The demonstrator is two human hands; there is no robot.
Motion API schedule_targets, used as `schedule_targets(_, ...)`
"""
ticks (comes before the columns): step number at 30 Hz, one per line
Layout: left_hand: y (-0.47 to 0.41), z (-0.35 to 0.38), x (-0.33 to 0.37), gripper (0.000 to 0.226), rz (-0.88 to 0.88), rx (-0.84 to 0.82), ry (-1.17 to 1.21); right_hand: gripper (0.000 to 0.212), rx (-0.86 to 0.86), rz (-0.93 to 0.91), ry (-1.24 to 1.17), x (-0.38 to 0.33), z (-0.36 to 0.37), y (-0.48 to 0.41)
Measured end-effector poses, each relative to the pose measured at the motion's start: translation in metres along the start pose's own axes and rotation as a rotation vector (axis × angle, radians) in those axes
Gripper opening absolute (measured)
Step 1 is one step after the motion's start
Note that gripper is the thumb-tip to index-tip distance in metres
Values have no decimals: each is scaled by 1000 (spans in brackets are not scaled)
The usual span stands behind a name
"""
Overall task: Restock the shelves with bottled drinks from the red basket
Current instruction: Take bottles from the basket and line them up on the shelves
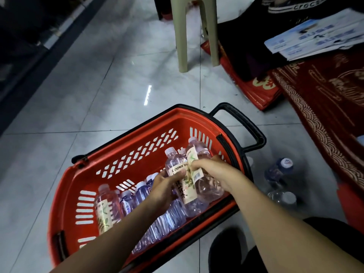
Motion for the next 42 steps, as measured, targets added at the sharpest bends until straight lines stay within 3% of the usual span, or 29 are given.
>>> schedule_targets(4, 18, -7, 23, 57, 52, -7, 35, 56, -85, -97, -68, -13, 2, 21)
schedule_targets(8, 55, -4, 73, 58, 192, -94, 35, 21, -88, -311, -199, -28, -10, 72)
schedule_targets(13, 124, 41, 156, 61, 407, -297, 45, 68, -8, -569, -325, -40, -30, 159)
schedule_targets(18, 210, 118, 205, 70, 583, -600, 17, 56, 275, -707, -510, -27, -70, 272)
schedule_targets(22, 285, 199, 227, 78, 712, -818, 98, 68, 534, -852, -514, -5, -105, 385)
schedule_targets(26, 374, 290, 239, 84, 783, -1092, 170, 54, 852, -970, -501, 30, -128, 517)
schedule_targets(31, 496, 374, 230, 58, 806, -1423, 253, 54, 1306, -1027, -480, 81, -122, 655)
schedule_targets(34, 542, 411, 219, 75, 785, -1534, 244, 59, 1484, -1004, -461, 107, -117, 708)
schedule_targets(37, 571, 442, 209, 68, 735, -1611, 235, 59, 1580, -995, -441, 127, -123, 739)
schedule_targets(42, 592, 491, 210, 42, 690, -1671, 232, 116, 1715, -951, -380, 129, -149, 768)
Point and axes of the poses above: each hand's wrist, its own y-axis away from the middle knuckle, its own z-axis out of the palm, x = y × z, the point moved 3 cm from there along -y, towards the middle knuckle, and after that the axes turned 3 degrees about z, right-handed, at the moved point
